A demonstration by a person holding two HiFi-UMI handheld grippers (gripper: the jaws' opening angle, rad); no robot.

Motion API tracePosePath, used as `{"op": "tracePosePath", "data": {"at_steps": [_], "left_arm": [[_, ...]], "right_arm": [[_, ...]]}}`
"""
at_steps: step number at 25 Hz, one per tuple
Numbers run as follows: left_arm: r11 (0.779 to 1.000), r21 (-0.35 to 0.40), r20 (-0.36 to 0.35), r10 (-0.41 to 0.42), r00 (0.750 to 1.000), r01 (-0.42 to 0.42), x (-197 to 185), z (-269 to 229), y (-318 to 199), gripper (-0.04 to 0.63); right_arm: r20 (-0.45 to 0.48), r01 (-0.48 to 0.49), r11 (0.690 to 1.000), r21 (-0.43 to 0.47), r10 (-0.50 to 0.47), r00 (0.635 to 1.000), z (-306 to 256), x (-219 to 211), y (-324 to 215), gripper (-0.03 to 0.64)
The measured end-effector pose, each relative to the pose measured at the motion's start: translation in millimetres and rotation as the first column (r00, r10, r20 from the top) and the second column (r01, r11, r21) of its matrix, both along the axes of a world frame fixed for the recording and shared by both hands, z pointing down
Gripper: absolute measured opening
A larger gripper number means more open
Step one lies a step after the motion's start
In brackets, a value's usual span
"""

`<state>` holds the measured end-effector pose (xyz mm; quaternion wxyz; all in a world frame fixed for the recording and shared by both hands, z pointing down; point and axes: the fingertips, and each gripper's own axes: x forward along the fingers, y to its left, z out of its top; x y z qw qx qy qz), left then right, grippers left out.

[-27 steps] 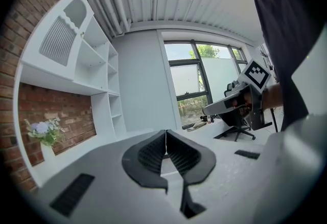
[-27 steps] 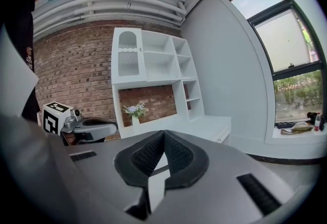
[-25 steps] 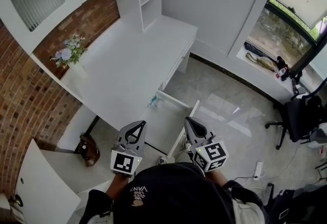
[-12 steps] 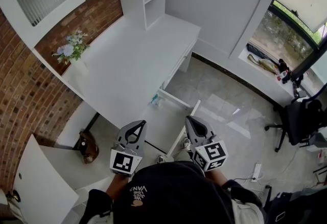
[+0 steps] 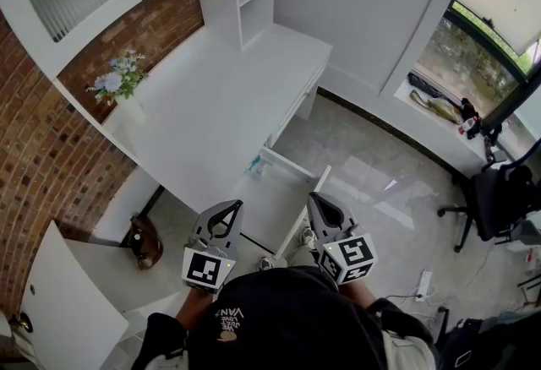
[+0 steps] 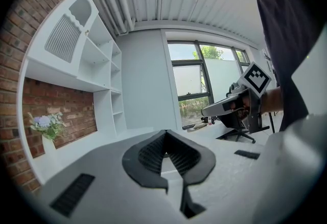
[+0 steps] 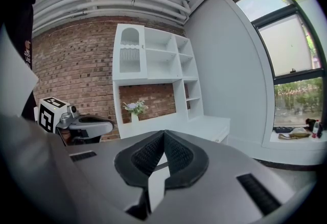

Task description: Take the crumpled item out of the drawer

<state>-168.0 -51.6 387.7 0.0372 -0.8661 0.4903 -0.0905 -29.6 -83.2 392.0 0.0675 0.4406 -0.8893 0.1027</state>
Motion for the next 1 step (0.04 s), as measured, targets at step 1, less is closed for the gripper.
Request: {"op": "tracePosePath", "data": {"at_steps": [1], "left_arm": [[1.000, -0.001, 0.000, 0.001, 1.000, -0.001, 0.7, 0.3, 0.3, 0.006]], "right_arm": [[-0.001, -0.002, 1.000, 0.001, 0.002, 1.000, 0.1, 1.0, 0.1, 0.000]]}}
